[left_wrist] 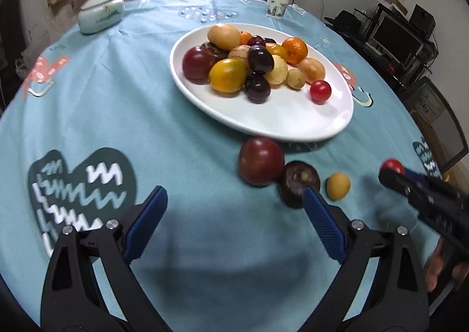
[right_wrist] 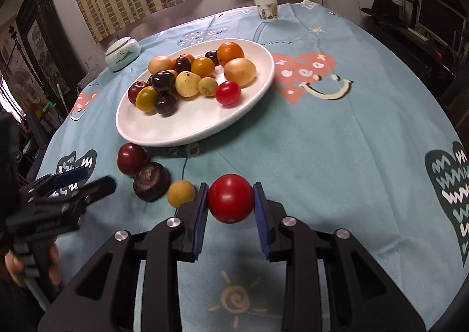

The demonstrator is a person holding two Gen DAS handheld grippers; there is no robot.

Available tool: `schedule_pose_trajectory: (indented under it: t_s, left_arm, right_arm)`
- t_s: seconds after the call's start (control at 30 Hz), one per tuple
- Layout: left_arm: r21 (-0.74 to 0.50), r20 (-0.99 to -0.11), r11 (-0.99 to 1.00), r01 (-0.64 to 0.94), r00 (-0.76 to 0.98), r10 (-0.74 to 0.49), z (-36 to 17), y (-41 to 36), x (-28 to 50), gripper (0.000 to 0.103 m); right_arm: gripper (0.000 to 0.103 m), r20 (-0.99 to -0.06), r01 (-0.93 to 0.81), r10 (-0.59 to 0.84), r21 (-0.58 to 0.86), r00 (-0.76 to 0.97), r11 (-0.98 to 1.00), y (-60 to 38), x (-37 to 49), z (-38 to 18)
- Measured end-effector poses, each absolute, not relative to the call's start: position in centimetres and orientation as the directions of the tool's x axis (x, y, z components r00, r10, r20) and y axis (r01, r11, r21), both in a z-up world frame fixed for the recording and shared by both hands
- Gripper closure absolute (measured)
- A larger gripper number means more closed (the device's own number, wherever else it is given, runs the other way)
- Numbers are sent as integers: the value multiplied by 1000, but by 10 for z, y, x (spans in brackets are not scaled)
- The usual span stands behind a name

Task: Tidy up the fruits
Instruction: 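Grasp a red tomato with the right tool while the left tool grasps a red plum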

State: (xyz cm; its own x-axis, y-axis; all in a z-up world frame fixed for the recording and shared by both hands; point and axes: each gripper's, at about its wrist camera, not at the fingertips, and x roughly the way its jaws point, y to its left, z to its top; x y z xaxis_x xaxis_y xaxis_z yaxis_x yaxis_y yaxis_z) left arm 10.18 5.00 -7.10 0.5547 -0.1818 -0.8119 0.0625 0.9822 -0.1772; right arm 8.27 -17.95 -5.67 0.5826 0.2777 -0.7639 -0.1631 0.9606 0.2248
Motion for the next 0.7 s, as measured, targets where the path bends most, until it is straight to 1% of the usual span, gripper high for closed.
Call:
schedule_pose_trajectory:
  t_s: [0.13, 0.2, 0.23, 0.3, 0.43, 0.5, 0.53, 0.63, 0.7]
  left_arm:
    - [-143, -818, 989, 40, 558, -141, -76, 43, 118, 10]
    - [-134, -824, 990, 40, 550, -134, -79, 41, 123, 18]
    - [-140, -828, 989, 41, 543, -140, -82, 40, 125, 26]
    - [-181, -821, 983, 36, 545, -171, -84, 42, 130, 27]
    - [-199, -814, 980, 26, 552, -180, -89, 42, 136, 29]
    - [-223, -802, 973, 52, 558, -214, -88, 39, 134, 46]
    - [-257, -789, 963, 86, 557, -260, -86, 37, 131, 65]
    - [-219, -790, 971, 95, 566, -234, -83, 31, 122, 64]
    - [-238, -792, 967, 93, 558, -248, -81, 33, 115, 64]
  right_arm:
    - [73, -757, -160, 298, 253, 582, 954, -188, 80, -56]
    - [73, -755, -161, 308, 264, 580, 951, -189, 80, -58]
    - [73, -755, -164, 314, 270, 576, 949, -189, 80, -58]
    - [73, -755, -169, 325, 279, 569, 945, -190, 80, -59]
    - [73, -757, -182, 343, 292, 556, 939, -187, 80, -62]
    - [73, -759, -188, 348, 293, 550, 937, -184, 80, -63]
    - [73, -761, -191, 350, 293, 547, 937, -182, 80, -64]
    - [73, -761, -201, 355, 293, 544, 935, -178, 78, -62]
    - [73, -757, -210, 357, 289, 547, 934, -176, 75, -59]
